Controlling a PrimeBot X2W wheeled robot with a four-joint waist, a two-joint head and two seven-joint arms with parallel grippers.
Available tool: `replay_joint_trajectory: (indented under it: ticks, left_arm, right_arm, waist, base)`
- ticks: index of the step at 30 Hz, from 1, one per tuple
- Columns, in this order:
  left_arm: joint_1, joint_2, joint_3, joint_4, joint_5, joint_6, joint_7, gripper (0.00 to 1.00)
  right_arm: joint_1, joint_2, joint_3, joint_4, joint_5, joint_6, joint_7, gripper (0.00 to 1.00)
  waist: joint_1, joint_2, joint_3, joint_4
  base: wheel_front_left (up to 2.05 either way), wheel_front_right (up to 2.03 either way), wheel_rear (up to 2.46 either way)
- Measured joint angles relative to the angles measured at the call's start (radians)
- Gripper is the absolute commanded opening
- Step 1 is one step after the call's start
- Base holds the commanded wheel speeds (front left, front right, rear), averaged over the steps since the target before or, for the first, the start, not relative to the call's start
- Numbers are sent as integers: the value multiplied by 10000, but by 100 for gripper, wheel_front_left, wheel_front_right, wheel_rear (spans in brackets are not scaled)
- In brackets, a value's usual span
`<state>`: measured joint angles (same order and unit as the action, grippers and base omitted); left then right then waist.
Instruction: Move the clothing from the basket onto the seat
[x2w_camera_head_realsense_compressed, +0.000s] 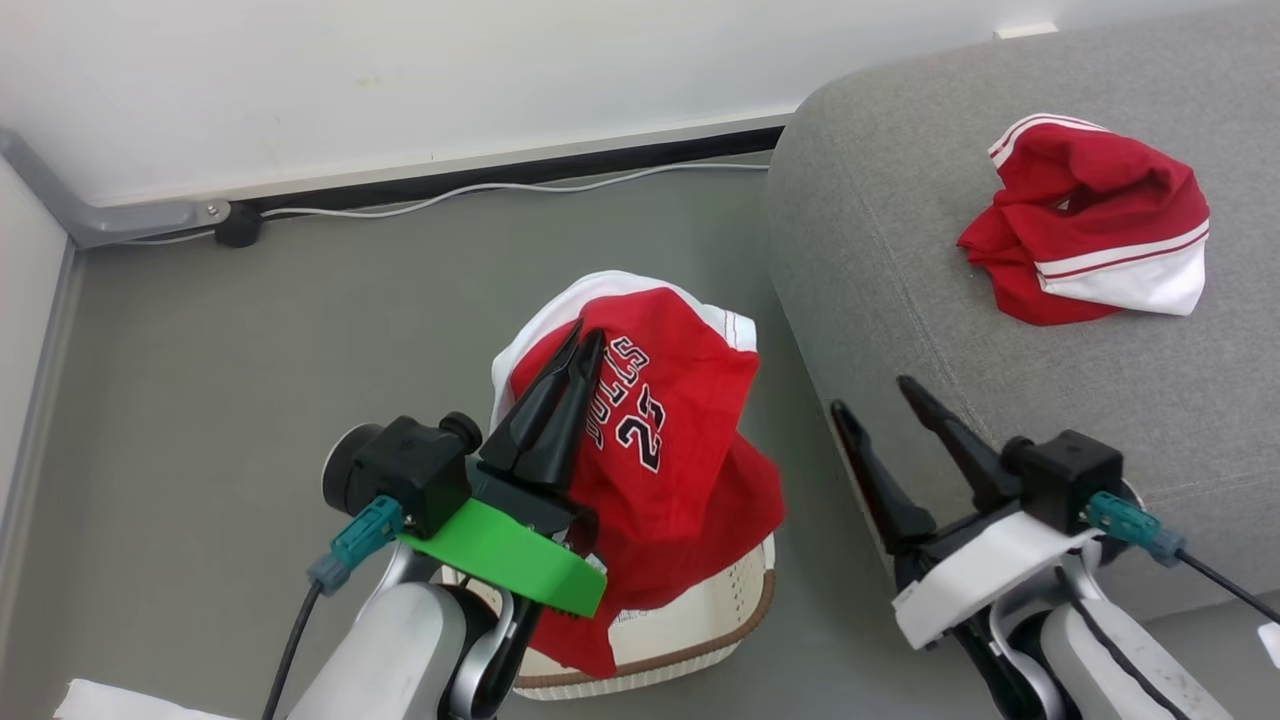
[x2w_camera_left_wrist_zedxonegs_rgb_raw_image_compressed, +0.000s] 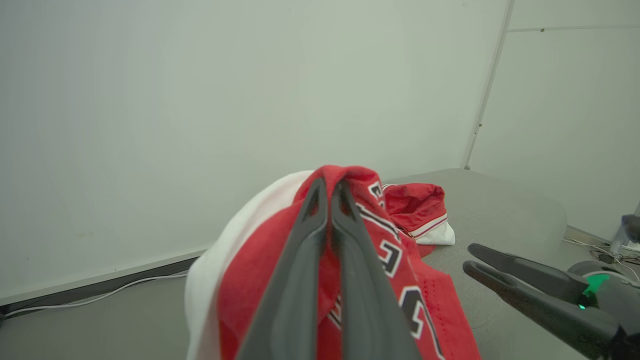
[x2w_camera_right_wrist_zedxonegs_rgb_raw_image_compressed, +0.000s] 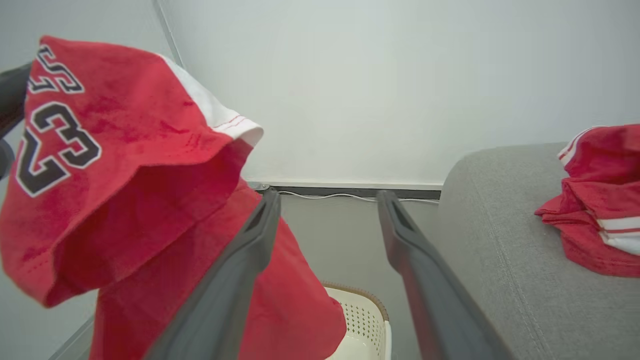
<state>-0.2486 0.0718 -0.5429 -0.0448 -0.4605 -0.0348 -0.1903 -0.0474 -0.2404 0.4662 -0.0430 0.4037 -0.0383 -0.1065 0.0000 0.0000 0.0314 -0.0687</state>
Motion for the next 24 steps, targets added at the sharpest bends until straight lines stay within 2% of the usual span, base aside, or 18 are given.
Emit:
replay_joint_trajectory:
  ticks: [5, 10, 15, 24]
  left_arm:
    - [-15, 4, 12, 21, 6, 0, 0, 0]
    - [-25, 2, 8, 44, 6, 0, 0, 0]
    - [-30, 2, 6, 65, 6, 0, -13, 0]
    - [-33, 2, -40, 84, 6, 0, -56, 0]
  right_arm:
    - [169, -186, -347, 4, -10, -249, -88, 100]
    - [169, -508, -619, 19, -230, -270, -203, 100]
    - [168, -759, -1070, 117, -337, -441, -257, 100]
    - [167, -773, -1662, 374, -198, -604, -426, 100]
  waist:
    - [0, 0, 19, -32]
    - [0, 0, 39, -34]
    - [0, 0, 53, 7]
    - [0, 0, 59, 50]
  base:
    - [0, 0, 0]
    - [0, 0, 0]
    - [0, 0, 0]
    - [0, 0, 0]
